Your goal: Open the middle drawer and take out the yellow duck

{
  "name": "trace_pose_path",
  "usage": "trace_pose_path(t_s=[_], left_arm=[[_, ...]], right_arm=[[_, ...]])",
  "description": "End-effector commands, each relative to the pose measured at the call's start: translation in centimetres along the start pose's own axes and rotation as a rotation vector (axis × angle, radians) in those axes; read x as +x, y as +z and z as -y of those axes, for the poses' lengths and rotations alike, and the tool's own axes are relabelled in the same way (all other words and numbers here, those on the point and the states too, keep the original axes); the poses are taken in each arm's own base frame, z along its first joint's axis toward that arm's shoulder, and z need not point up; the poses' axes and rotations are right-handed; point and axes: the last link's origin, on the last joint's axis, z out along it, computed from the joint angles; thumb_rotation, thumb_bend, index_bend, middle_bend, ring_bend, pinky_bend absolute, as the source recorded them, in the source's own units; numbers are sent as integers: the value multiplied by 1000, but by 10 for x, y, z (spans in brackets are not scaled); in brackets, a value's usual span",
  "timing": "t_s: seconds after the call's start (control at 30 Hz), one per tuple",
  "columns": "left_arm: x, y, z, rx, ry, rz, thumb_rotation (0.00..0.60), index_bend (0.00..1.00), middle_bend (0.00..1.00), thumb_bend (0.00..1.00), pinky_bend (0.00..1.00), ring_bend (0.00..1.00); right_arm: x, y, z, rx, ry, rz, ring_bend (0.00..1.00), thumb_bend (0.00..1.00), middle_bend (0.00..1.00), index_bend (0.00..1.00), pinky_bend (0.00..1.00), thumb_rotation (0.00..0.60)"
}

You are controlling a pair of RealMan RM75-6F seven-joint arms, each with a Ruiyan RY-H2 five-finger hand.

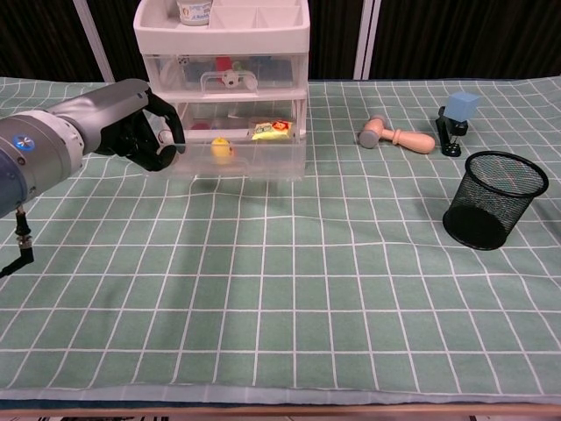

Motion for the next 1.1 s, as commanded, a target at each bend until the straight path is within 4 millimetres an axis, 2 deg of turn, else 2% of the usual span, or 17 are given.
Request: trace_pose_path(t_s=[0.03, 0.47, 0.57, 0.73, 0.83, 1.1], left_arm=[[1, -3, 0, -2, 0, 8, 600, 508, 1000, 511, 1000, 1000], [3, -12, 1, -15, 23, 42, 600, 496, 1000, 491, 1000, 1000], [6, -13, -1, -25, 21, 37, 600, 470, 1000, 428, 1000, 1000], [10, -13, -3, -39, 35, 37, 600, 394, 1000, 222, 1000, 1000], [13, -12, -4, -49, 40, 36, 600, 372, 1000, 135, 1000, 1000], [29, -2, -15, -102, 95, 24, 600, 373, 1000, 149, 1000, 1000]], right_arm=[[0, 0, 0, -1, 0, 0, 0, 0, 0, 0, 209, 600], [0, 1, 0, -2, 1, 0, 0, 0, 0, 0, 209, 600], [0, 1, 0, -1, 1, 0, 0, 0, 0, 0, 209, 600], [0, 0, 0, -2, 2, -1, 0, 0, 0, 0, 209, 600], [0, 0, 0, -2, 2, 0, 0, 0, 0, 0, 209, 600], [-1, 0, 0, -4, 3, 2, 0, 0, 0, 0, 209, 600]])
